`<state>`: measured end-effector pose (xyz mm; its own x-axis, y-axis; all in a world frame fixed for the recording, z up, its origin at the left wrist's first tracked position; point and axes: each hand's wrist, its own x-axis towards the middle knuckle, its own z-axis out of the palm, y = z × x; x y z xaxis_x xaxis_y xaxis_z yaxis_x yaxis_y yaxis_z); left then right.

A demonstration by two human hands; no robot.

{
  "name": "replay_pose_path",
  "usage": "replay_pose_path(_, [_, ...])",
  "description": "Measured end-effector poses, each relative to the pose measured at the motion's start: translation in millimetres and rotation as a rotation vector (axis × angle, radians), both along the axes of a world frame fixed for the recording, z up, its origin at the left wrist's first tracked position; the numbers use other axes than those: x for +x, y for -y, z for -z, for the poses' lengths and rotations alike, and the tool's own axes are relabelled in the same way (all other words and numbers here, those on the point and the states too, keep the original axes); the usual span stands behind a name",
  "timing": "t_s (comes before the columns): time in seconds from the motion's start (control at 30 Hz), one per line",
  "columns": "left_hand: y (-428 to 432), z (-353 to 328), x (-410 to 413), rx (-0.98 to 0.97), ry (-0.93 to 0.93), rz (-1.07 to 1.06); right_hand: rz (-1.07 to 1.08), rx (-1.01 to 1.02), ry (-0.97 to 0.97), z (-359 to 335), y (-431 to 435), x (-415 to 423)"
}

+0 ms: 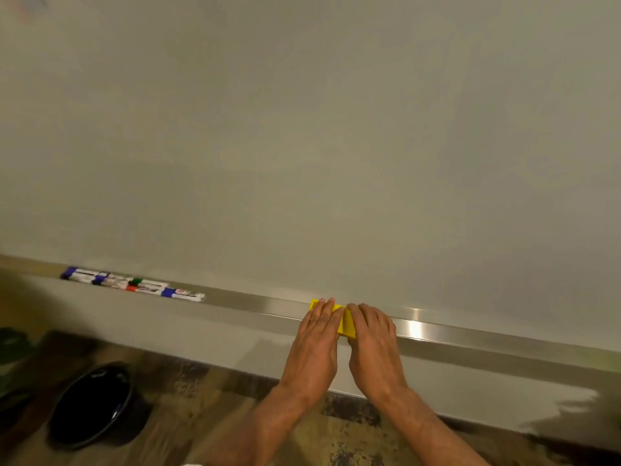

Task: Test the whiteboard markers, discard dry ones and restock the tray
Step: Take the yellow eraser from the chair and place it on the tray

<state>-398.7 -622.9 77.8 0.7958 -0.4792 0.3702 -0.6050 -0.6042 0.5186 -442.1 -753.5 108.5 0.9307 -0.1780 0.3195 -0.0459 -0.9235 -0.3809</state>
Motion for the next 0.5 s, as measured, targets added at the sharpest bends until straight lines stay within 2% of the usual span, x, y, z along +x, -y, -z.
replay_pose_path(0.27, [-60,15,42,-0.021,0.060,-0.148,-0.086,0.000,-0.049,14,-58,62])
replay_pose_path(0.5, [-118,37,97,-0.011,0.012,-0.228,-0.117,-0.024,-0.109,37,-119,126])
